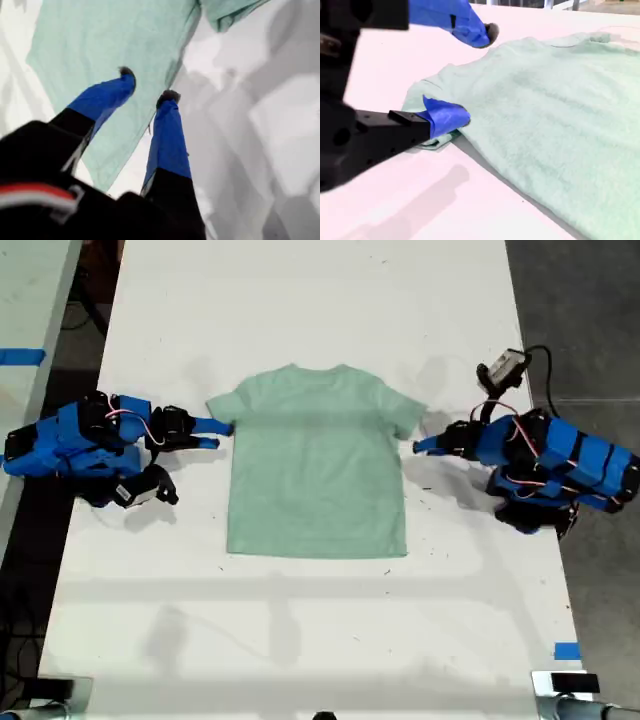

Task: Fold t shirt

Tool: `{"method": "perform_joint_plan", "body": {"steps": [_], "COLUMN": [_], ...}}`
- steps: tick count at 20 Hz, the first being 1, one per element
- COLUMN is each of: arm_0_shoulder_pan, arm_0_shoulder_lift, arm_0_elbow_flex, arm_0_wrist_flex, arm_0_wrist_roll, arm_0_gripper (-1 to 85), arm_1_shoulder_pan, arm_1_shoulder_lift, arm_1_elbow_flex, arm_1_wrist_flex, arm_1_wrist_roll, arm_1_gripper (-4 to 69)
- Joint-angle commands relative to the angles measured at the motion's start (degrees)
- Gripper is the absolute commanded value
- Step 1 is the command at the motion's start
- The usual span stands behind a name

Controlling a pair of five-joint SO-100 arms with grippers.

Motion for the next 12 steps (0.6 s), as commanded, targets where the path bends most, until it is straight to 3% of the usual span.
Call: {"method": "perform_joint_plan", "body": {"steps": [1, 5, 11, 12], "arm_0_shoulder_pan": [0.5, 0.5, 0.5, 0.5], "arm_0_shoulder_lift": [0.4, 0.4, 0.4, 0.4], "arm_0_elbow_flex": [0.1, 0.1, 0.1, 0.1], "arm_0_wrist_flex": [0.2, 0.2, 0.2, 0.2], "arm_0_wrist_roll": [0.1, 0.1, 0.1, 0.1], "arm_0_gripper": [21.1, 21.1, 21.1, 21.1], "arm_1_shoulder_pan": [10.6, 23.6, 27.2, 27.1], "arm_1_shoulder_lift": [-26.9, -49.3, -78.7, -84.9], "arm_1_elbow_flex": [-15.8, -28.1, -38.3, -43.1], "arm_1_wrist_flex": [-2.5, -7.4, -20.6, -16.9], "arm_1_wrist_roll": [-7.9, -13.3, -14.6, -15.9], "arm_1_gripper": [24.6, 27.2, 26.7, 20.7]}}
